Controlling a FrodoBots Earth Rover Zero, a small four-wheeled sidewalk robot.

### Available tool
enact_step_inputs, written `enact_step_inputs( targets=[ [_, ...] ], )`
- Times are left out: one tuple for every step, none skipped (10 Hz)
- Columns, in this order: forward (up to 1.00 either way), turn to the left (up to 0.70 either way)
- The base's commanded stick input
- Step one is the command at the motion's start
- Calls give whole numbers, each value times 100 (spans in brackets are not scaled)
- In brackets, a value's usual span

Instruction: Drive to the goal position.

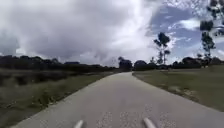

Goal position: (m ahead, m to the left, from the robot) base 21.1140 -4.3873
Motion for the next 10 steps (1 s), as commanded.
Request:
enact_step_inputs(
  targets=[
    [70, 0],
    [70, 0],
    [70, 0],
    [70, 0],
    [70, 0],
    [70, 0],
    [70, 0],
    [70, 0],
    [70, -9],
    [70, -20]
  ],
)
